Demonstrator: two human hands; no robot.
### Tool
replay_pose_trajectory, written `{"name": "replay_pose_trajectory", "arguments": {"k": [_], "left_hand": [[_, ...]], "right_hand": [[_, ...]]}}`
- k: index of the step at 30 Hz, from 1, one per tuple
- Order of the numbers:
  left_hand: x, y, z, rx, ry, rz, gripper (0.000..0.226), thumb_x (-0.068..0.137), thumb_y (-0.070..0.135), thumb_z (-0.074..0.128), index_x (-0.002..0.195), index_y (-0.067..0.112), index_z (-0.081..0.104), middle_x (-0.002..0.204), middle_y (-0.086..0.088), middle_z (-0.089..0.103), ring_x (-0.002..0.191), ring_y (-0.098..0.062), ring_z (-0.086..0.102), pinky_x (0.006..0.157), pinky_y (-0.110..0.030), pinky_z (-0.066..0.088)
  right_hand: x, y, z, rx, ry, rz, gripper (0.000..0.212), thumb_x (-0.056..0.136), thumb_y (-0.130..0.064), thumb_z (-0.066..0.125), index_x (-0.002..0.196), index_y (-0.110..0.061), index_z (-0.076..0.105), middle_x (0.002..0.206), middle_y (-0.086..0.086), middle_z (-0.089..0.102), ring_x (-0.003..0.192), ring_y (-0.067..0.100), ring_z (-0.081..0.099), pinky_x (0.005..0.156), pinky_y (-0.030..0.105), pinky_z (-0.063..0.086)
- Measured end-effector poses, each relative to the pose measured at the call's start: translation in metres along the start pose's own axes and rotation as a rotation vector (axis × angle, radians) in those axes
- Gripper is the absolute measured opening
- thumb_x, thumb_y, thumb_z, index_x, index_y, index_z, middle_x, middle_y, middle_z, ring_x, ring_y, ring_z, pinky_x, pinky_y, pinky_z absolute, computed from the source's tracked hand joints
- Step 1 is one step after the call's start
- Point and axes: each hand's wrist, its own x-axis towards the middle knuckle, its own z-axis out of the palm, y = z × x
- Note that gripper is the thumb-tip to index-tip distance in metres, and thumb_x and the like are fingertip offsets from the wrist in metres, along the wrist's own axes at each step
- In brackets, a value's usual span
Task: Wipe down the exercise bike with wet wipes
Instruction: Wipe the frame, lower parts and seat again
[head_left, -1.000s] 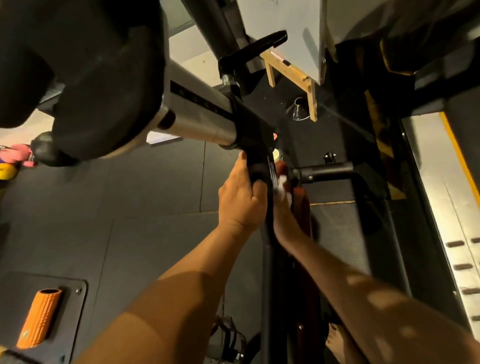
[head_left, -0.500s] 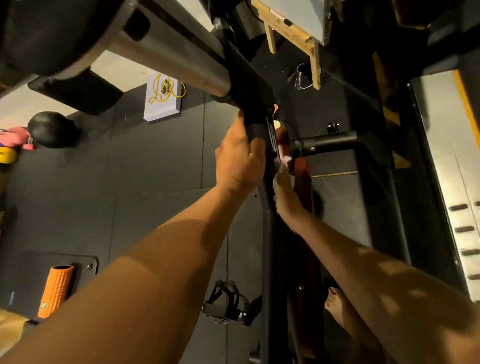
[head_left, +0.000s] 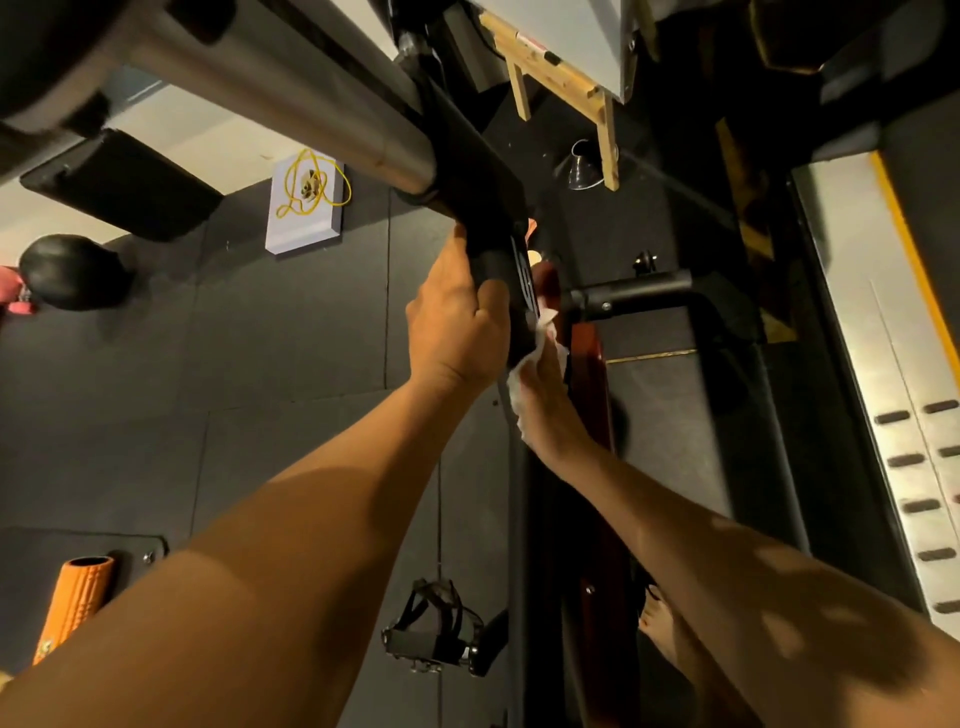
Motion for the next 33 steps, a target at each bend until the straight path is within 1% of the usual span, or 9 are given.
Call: {"name": "replay_pose_trajectory", "arguments": {"k": [2, 6, 11, 15, 21, 25, 29, 31, 33], "left_hand": [[0.001, -0.001, 0.0, -0.005, -0.005, 0.001, 0.067, 0.08, 0.037, 0.029, 0.145, 0.029, 0.038, 0.115, -0.002, 0.066, 0.095, -0.026, 0.063, 0.086, -0.048, 0.053], [0.0, 0.001, -0.001, 0.03, -0.025, -0.023, 0.069, 0.08, 0.04, 0.028, 0.147, 0.028, 0.037, 0.128, -0.004, 0.063, 0.114, -0.028, 0.058, 0.099, -0.046, 0.047], [0.0, -0.001, 0.0, 0.004, -0.004, 0.006, 0.065, 0.084, 0.035, 0.03, 0.147, 0.022, 0.038, 0.122, -0.005, 0.063, 0.105, -0.024, 0.06, 0.094, -0.042, 0.05], [-0.001, 0.0, -0.001, 0.006, -0.026, 0.002, 0.065, 0.085, 0.029, 0.032, 0.148, 0.017, 0.036, 0.129, -0.01, 0.059, 0.103, -0.015, 0.054, 0.087, -0.02, 0.04], [0.003, -0.007, 0.001, 0.019, 0.01, 0.028, 0.056, 0.09, 0.036, 0.032, 0.146, 0.028, 0.039, 0.126, -0.004, 0.063, 0.112, -0.025, 0.059, 0.096, -0.036, 0.045], [0.001, -0.005, 0.001, 0.022, -0.017, 0.005, 0.067, 0.083, 0.031, 0.034, 0.15, 0.023, 0.034, 0.129, -0.007, 0.061, 0.11, -0.024, 0.058, 0.093, -0.031, 0.045], [0.002, -0.006, 0.003, 0.04, -0.015, 0.041, 0.066, 0.085, 0.026, 0.033, 0.151, 0.02, 0.032, 0.126, -0.007, 0.061, 0.092, -0.006, 0.047, 0.077, -0.02, 0.039], [0.003, -0.006, 0.003, 0.067, -0.021, 0.032, 0.066, 0.085, 0.026, 0.033, 0.151, 0.021, 0.032, 0.123, -0.005, 0.062, 0.09, -0.004, 0.047, 0.073, -0.015, 0.037], [0.002, -0.007, 0.002, 0.065, -0.012, 0.032, 0.066, 0.085, 0.026, 0.034, 0.151, 0.021, 0.032, 0.124, -0.004, 0.062, 0.091, -0.007, 0.05, 0.076, -0.012, 0.038]], "right_hand": [[0.037, -0.021, -0.023, -0.058, -0.028, 0.06, 0.055, 0.091, -0.074, 0.018, 0.107, -0.038, 0.056, 0.097, -0.012, 0.061, 0.087, 0.003, 0.056, 0.079, 0.032, 0.042], [0.089, -0.056, -0.054, 0.058, -0.116, 0.176, 0.048, 0.104, -0.011, 0.027, 0.151, 0.0, 0.021, 0.158, 0.02, 0.019, 0.147, 0.033, 0.016, 0.119, 0.045, 0.01], [0.032, -0.047, -0.028, 0.434, -0.042, 0.263, 0.063, 0.102, -0.052, 0.022, 0.129, -0.001, 0.047, 0.127, 0.023, 0.054, 0.12, 0.031, 0.052, 0.106, 0.041, 0.038], [0.036, -0.044, -0.035, 0.484, -0.073, 0.269, 0.067, 0.096, -0.065, 0.023, 0.153, -0.031, 0.017, 0.148, 0.003, 0.037, 0.137, 0.02, 0.036, 0.116, 0.045, 0.027], [0.091, -0.034, -0.04, -0.006, 0.127, -0.083, 0.028, 0.102, -0.012, 0.048, 0.123, 0.0, 0.061, 0.101, 0.018, 0.065, 0.081, 0.027, 0.065, 0.07, 0.032, 0.045], [0.054, -0.049, -0.037, 0.118, 0.149, 0.156, 0.048, 0.105, -0.033, 0.023, 0.15, -0.019, 0.024, 0.153, 0.003, 0.038, 0.14, 0.015, 0.038, 0.115, 0.031, 0.03], [-0.021, -0.036, -0.009, 0.272, 0.002, 0.187, 0.066, 0.085, -0.081, 0.012, 0.143, -0.058, -0.011, 0.152, -0.036, -0.017, 0.147, 0.017, 0.021, 0.117, 0.035, 0.03], [-0.021, -0.04, -0.011, 0.265, 0.017, 0.188, 0.076, 0.075, -0.09, 0.007, 0.141, -0.056, -0.011, 0.155, -0.03, -0.006, 0.145, 0.01, 0.016, 0.111, 0.01, 0.024], [0.009, -0.057, -0.026, 0.248, 0.06, 0.12, 0.084, 0.081, -0.083, 0.012, 0.153, -0.042, -0.001, 0.159, 0.004, 0.026, 0.144, 0.024, 0.027, 0.116, 0.027, 0.029]]}}
